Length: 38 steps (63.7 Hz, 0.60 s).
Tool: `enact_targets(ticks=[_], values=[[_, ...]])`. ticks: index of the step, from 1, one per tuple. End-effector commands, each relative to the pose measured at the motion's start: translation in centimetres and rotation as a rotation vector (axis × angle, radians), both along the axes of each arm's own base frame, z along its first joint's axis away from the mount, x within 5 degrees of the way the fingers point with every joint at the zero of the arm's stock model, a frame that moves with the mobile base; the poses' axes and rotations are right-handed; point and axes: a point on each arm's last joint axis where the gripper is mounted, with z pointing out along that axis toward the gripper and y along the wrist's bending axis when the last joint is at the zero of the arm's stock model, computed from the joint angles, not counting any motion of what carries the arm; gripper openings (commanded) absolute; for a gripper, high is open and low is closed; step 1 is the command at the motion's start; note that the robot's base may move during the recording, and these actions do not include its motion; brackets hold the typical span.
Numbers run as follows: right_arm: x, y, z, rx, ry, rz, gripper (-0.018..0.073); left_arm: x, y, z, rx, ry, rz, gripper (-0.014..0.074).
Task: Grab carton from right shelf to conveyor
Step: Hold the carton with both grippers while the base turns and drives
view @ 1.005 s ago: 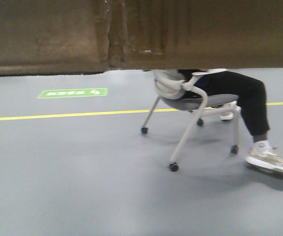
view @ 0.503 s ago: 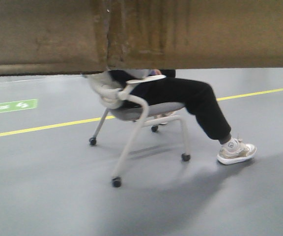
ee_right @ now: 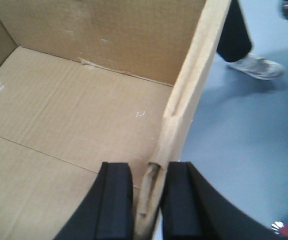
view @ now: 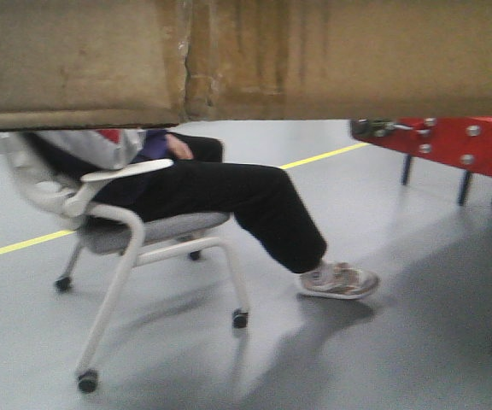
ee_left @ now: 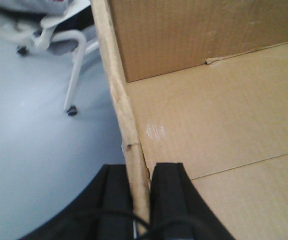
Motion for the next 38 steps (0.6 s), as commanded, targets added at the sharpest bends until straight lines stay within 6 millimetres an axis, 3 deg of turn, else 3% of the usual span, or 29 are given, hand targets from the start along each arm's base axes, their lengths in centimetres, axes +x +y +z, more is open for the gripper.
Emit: enact_targets(ticks=[1,38], values=[[-0.35,0.04,0.86,0.026,-0.062,0.022,-0.0068,-0.20,-0.08,0.50,-0.008,-0.041,-0.021,-0.0009],[-0.35,0.04,0.86,0.026,-0.062,0.022,-0.0068,-0.20,-0.07,0.50,-0.006,-0.042,-0.020,-0.0009]])
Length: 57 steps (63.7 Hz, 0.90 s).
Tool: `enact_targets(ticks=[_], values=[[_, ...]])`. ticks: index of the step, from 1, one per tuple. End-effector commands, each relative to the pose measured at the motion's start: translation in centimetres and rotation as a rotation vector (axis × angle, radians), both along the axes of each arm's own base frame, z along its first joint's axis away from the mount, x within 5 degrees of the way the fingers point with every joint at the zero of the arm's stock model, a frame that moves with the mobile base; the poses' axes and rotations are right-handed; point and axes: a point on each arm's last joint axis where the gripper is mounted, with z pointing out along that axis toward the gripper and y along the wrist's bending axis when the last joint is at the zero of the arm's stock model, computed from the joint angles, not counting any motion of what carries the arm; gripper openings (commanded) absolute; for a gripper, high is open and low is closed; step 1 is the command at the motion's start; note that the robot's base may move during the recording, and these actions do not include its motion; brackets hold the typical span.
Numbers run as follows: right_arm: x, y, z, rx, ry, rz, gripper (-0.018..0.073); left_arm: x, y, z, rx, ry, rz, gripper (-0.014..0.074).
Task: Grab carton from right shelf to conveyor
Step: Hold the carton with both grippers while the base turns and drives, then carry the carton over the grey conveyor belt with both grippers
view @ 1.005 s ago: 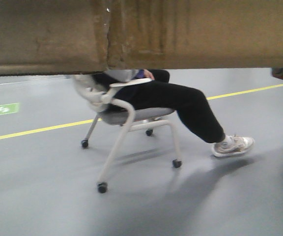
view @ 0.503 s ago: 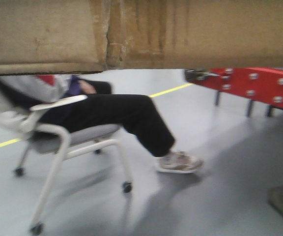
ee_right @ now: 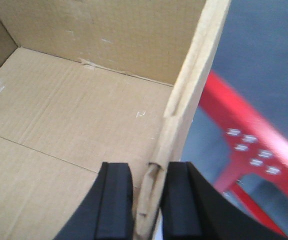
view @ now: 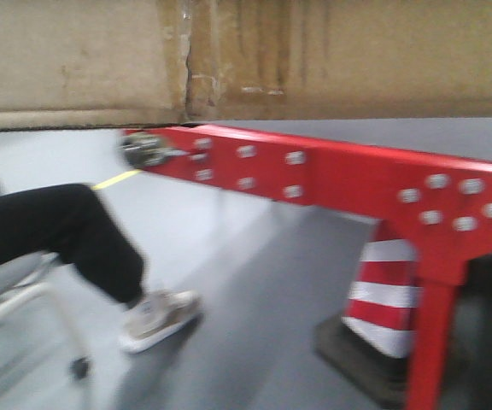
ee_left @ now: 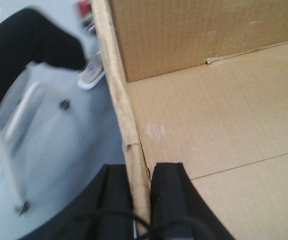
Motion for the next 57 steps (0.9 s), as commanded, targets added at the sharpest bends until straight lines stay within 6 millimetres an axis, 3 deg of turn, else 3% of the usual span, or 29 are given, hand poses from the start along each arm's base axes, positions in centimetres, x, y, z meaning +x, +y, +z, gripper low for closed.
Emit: enact_targets(ticks=[1,57], values=[[-0.34,0.03,0.86,0.025,-0.062,0.022,-0.0068,-0.20,-0.09,0.50,-0.008,-0.041,-0.021,-0.0009],[-0.34,0.03,0.86,0.025,-0.062,0.022,-0.0068,-0.20,-0.09,0.50,-0.008,-0.041,-0.021,-0.0009]])
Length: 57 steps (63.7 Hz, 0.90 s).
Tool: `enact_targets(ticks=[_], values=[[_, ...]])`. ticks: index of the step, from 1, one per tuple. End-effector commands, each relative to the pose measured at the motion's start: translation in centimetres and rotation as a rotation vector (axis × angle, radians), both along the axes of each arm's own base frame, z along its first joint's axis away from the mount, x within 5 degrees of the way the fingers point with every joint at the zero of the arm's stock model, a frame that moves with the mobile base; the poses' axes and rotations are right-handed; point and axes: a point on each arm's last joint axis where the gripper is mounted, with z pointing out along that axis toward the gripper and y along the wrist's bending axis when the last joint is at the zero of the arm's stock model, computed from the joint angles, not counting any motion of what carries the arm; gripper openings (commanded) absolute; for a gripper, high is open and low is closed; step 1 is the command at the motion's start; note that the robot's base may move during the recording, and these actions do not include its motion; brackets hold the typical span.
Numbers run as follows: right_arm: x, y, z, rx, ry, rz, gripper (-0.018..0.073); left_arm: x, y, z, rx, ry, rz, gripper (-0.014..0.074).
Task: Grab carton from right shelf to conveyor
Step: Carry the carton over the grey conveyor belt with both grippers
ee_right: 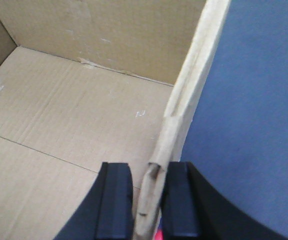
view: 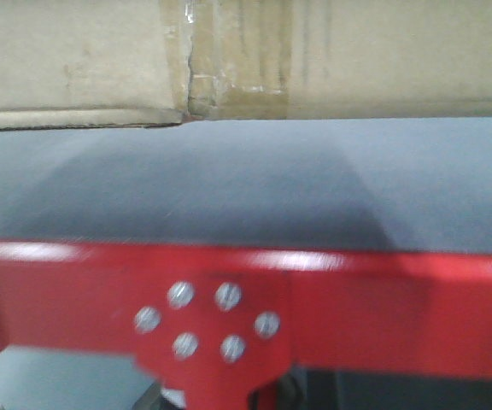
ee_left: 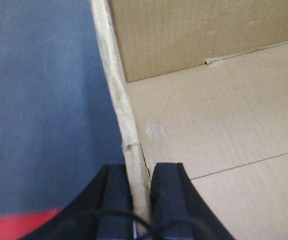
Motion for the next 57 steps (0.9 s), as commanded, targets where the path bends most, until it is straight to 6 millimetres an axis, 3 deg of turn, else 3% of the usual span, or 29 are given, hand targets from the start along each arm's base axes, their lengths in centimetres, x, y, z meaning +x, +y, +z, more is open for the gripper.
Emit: enact_targets(ticks=[1,57], values=[[-0.35,0.05,0.86,0.026,-0.061,0.023,-0.0068,-0.22,-0.07,0.47,-0.007,-0.037,-0.020,-0.0009],[-0.35,0.05,0.86,0.026,-0.061,0.023,-0.0068,-0.22,-0.07,0.47,-0.007,-0.037,-0.020,-0.0009]])
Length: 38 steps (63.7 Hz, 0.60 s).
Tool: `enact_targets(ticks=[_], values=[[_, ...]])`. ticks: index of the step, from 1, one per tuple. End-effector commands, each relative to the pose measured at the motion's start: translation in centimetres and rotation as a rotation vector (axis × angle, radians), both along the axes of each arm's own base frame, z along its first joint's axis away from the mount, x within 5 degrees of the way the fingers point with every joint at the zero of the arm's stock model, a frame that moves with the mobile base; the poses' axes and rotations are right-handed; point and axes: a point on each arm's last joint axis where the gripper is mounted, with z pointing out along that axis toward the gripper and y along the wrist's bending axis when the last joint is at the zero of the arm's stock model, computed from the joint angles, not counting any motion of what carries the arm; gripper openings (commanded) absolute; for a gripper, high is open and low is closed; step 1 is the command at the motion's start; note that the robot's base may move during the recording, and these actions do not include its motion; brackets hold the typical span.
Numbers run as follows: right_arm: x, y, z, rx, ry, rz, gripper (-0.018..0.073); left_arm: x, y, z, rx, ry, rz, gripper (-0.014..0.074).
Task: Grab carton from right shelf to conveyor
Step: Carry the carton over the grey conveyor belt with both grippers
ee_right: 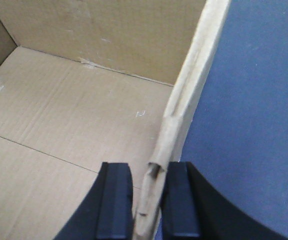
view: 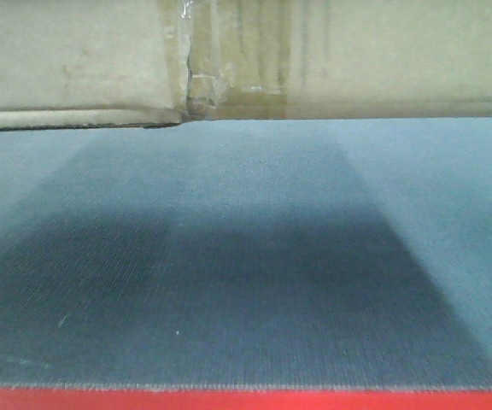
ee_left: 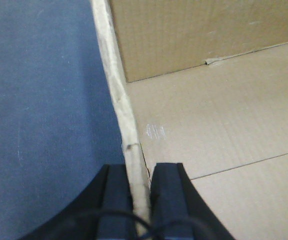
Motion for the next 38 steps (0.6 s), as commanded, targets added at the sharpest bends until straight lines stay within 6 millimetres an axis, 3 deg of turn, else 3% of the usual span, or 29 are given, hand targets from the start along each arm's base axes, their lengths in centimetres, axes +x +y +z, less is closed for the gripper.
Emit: enact_targets(ticks=[1,38], values=[[-0.35,0.05,0.86,0.026,-0.061,0.023,-0.0068,-0.23,-0.06,0.46,-0.005,-0.036,-0.021,-0.0009],[-0.35,0.05,0.86,0.026,-0.061,0.023,-0.0068,-0.23,-0.06,0.46,-0.005,-0.036,-0.021,-0.0009]])
